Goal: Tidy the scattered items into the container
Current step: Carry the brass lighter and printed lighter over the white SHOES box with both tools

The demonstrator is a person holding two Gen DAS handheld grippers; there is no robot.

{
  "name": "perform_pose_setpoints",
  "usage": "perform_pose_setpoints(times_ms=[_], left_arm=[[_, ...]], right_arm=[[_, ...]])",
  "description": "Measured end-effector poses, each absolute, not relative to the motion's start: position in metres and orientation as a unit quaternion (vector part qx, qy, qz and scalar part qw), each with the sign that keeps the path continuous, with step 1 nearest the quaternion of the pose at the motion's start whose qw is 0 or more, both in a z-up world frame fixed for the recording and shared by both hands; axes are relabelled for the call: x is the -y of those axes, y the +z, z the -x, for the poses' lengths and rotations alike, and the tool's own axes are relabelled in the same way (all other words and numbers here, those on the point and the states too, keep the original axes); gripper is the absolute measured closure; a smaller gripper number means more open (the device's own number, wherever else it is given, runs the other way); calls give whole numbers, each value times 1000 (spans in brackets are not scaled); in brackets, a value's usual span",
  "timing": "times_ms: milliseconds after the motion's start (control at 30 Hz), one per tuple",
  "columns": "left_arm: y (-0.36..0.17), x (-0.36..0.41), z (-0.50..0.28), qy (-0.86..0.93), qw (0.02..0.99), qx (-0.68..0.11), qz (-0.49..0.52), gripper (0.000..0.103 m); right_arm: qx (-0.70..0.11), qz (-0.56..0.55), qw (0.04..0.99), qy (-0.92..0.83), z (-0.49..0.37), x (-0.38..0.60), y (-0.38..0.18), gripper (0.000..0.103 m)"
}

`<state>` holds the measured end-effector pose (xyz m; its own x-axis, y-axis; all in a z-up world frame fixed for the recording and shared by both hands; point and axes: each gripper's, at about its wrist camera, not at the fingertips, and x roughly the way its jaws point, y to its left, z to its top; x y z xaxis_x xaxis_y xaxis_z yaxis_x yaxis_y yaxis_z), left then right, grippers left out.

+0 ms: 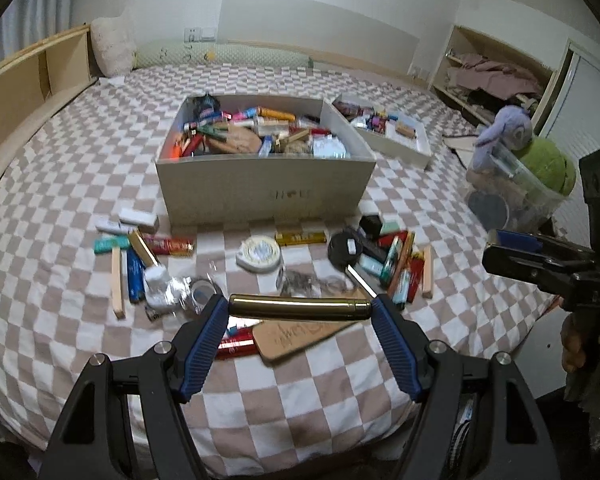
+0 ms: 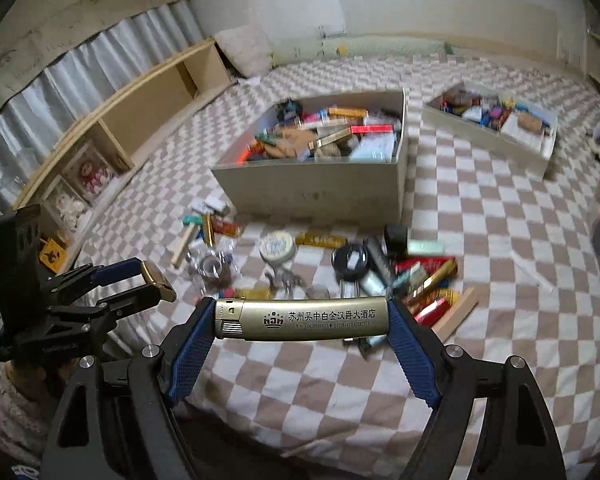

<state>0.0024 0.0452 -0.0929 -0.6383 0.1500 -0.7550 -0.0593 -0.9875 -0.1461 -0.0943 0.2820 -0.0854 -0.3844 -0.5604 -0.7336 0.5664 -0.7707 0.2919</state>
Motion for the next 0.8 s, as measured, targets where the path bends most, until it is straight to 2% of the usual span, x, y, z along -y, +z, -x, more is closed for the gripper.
perform_pose_setpoints(times_ms=[167, 400, 800], left_arm=[[-60, -44, 6, 915, 58, 29, 398, 29], [-18, -39, 17, 924, 74, 34, 372, 29], [26, -30, 50, 934, 70, 16, 349, 29]], right_arm=[[4, -412, 342, -844, 96, -277, -59, 19], [16, -393, 335, -856, 107, -266, -31, 19], [42, -352, 333, -874, 132, -251, 5, 19]])
